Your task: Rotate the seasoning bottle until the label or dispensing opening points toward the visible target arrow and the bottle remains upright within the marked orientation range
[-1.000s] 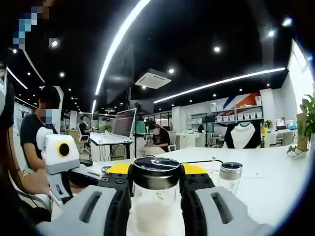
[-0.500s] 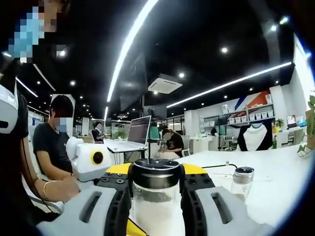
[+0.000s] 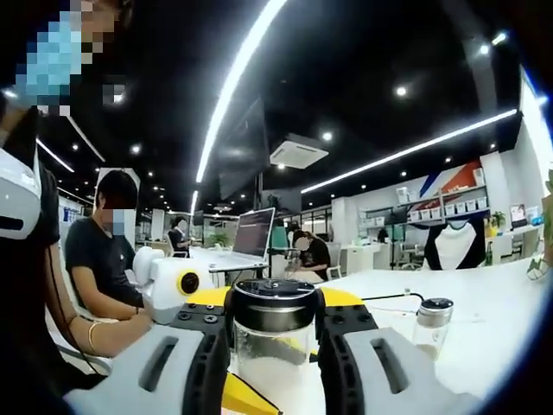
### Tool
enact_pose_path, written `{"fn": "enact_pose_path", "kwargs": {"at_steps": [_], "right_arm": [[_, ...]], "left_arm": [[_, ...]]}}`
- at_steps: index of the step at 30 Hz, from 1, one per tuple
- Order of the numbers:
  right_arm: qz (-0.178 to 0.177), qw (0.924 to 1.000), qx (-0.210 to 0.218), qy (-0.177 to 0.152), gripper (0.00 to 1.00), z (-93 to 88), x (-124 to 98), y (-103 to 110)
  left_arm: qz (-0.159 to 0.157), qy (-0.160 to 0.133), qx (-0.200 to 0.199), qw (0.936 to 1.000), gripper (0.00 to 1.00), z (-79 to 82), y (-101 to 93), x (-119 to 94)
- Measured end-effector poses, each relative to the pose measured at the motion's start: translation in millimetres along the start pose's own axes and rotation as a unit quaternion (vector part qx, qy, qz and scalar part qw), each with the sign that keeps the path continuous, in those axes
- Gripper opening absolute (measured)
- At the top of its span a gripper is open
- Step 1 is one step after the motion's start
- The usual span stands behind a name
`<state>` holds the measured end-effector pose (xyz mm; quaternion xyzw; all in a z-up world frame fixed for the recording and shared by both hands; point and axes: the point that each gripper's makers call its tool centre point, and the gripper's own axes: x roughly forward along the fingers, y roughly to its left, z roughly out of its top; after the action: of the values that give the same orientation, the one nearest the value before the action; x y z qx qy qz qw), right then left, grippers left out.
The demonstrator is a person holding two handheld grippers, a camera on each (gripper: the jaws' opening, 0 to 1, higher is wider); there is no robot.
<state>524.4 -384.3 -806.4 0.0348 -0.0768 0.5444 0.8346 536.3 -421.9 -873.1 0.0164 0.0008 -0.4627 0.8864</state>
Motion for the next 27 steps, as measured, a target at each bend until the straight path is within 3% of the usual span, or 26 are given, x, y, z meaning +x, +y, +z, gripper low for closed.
{"fn": "enact_pose_path", "kwargs": {"at_steps": [4,7,10,13,16,24,27], "right_arm": [[0.009,0.9999,-0.008,0.000,0.36,-4.3,-3,1],[-0.005,0.9999,0.005,-0.009,0.36,-4.4,-6,-3],[-0.029,0.9995,0.000,-0.010,0.35,-3.1,-8,-7],[-0.061,0.9980,-0.017,0.002,0.36,-4.5,-9,-10],[-0.092,0.9951,-0.033,0.011,0.35,-5.3,-10,-12],[-0.157,0.9853,-0.063,0.023,0.38,-16.9,-3,-11],[-0.172,0.9836,-0.050,0.024,0.38,-18.9,0,-11]], "left_arm": [[0.023,0.000,-0.004,0.9997,0.45,-4.6,-2.4,3],[0.044,-0.006,-0.014,0.9989,0.44,-4.7,-1.2,5],[0.070,-0.017,-0.020,0.9972,0.44,-3.3,4.2,7],[0.105,-0.013,0.002,0.9944,0.44,-3.2,10.6,6],[0.124,-0.014,-0.011,0.9921,0.44,-4.8,12.5,5],[0.148,-0.016,-0.013,0.9888,0.44,-9.7,12.8,3],[0.169,-0.030,-0.008,0.9851,0.44,-6.9,15.0,0]]}}
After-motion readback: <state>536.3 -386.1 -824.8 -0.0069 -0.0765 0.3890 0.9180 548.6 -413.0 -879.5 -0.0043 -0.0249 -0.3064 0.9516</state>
